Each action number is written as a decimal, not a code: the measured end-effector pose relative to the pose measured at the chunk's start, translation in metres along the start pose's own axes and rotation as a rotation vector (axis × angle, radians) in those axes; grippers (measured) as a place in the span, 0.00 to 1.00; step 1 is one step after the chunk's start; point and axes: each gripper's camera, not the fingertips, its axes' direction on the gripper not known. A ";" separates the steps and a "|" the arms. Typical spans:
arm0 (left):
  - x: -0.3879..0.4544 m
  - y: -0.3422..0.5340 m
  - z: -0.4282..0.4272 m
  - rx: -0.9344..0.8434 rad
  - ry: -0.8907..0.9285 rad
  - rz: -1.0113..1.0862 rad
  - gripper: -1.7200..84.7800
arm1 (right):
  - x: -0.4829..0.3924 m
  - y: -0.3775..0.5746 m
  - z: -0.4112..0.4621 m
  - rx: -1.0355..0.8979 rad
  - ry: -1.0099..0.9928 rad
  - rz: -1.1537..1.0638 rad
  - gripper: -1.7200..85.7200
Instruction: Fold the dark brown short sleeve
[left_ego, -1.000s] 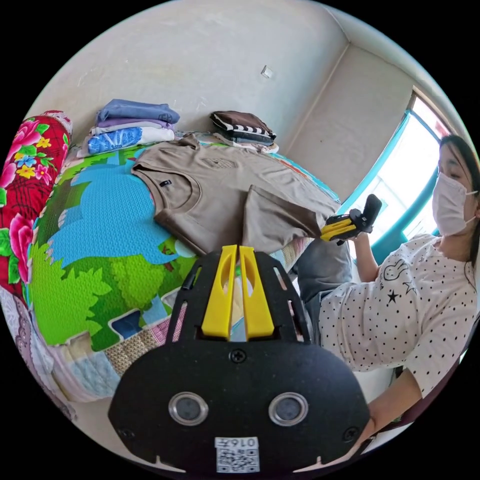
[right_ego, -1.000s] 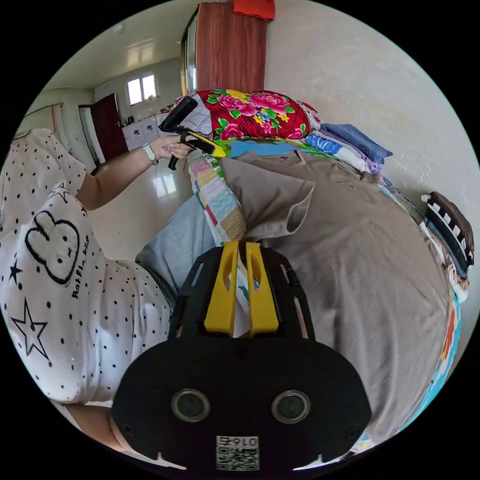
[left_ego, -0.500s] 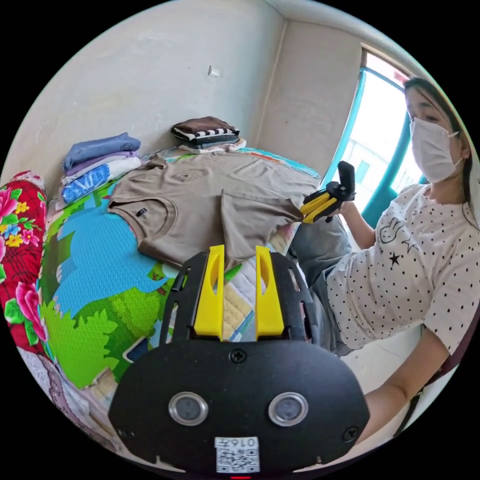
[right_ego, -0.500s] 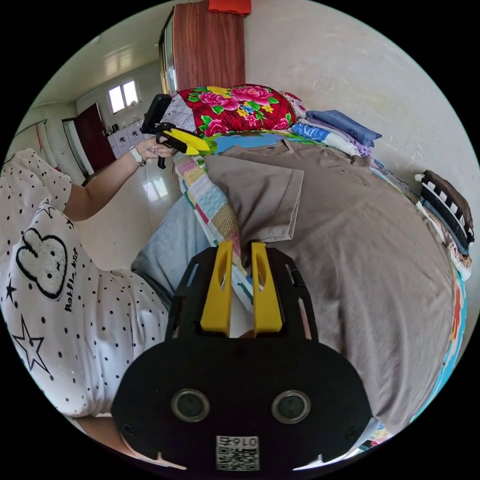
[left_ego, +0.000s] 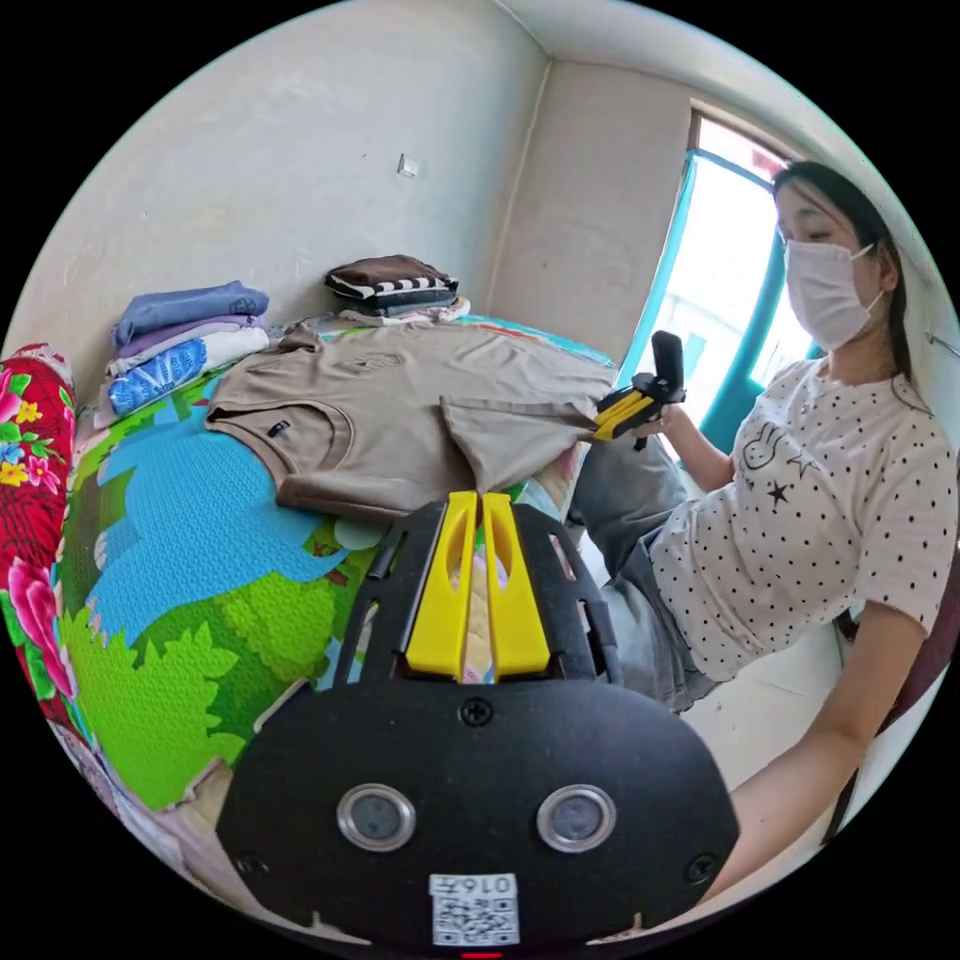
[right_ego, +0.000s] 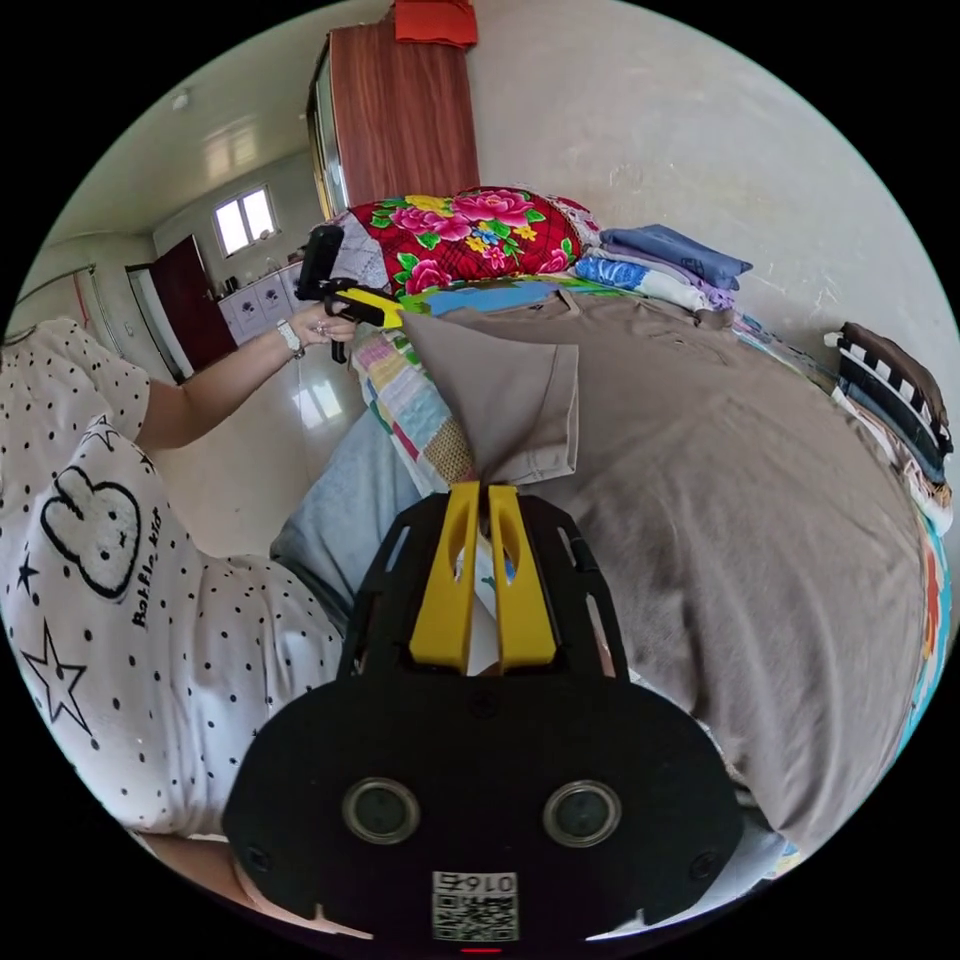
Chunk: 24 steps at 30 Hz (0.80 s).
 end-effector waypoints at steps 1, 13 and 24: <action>0.000 0.002 0.001 -0.003 -0.007 0.004 0.01 | -0.002 0.005 0.002 0.009 -0.008 -0.009 0.03; 0.014 0.033 0.000 -0.010 -0.080 -0.104 0.01 | -0.021 0.104 0.021 -0.094 0.098 -0.065 0.05; 0.113 -0.032 0.056 0.093 -0.176 -0.016 0.01 | 0.052 0.289 -0.140 0.500 0.418 0.630 0.09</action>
